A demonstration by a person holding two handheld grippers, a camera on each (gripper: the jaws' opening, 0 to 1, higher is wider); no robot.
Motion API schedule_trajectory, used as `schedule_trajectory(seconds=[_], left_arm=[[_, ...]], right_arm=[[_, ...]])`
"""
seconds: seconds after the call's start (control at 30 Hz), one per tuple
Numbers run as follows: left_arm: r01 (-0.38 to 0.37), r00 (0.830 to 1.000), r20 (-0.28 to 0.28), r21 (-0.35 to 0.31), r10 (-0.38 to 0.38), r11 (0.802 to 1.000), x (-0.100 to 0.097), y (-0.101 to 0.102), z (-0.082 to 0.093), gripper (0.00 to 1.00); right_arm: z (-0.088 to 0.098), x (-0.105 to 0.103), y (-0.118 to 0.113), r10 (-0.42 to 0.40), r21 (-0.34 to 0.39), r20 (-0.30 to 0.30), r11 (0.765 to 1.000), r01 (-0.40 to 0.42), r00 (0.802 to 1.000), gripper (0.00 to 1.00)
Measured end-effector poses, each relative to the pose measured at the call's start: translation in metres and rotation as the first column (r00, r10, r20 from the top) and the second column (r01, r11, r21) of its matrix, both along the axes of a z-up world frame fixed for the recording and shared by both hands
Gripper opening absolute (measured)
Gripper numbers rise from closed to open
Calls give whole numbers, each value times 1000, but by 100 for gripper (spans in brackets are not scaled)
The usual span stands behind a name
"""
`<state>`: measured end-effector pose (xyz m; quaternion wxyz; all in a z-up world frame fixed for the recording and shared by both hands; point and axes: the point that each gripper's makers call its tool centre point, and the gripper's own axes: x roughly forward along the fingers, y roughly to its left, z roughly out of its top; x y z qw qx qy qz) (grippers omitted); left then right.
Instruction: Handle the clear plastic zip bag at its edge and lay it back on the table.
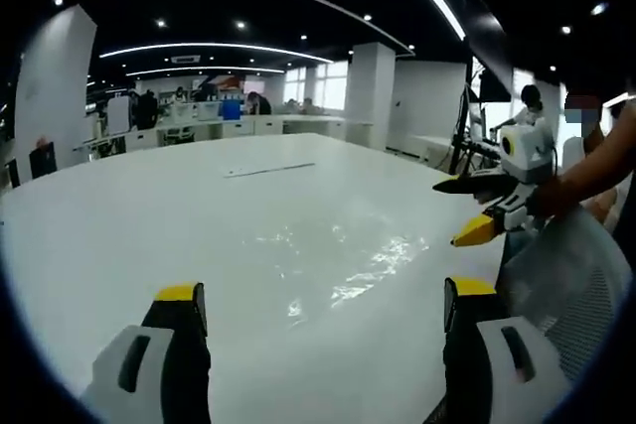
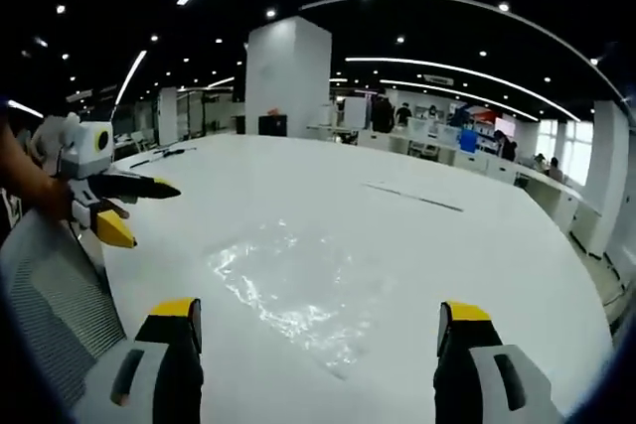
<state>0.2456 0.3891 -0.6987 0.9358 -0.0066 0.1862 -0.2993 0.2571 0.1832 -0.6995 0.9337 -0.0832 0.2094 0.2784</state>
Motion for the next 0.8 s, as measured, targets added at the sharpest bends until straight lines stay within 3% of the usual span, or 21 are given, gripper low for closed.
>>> schedule_trajectory(seconds=[0.2, 0.53, 0.8], left_arm=[[-16, 1000, -2, -5, 16, 1000, 3, 7, 1, 99], [20, 1000, -12, 22, -20, 1000, -6, -4, 0, 99], [28, 999, -16, 31, -27, 999, -6, -1, -2, 99]], right_arm=[[-3, 2, -2, -11, -2, -4, 1000, 11, 1000, 100], [-3, -2, -1, -8, -13, -1, 1000, 8, 1000, 100], [-2, 0, -3, -18, -8, 0, 1000, 18, 1000, 100]])
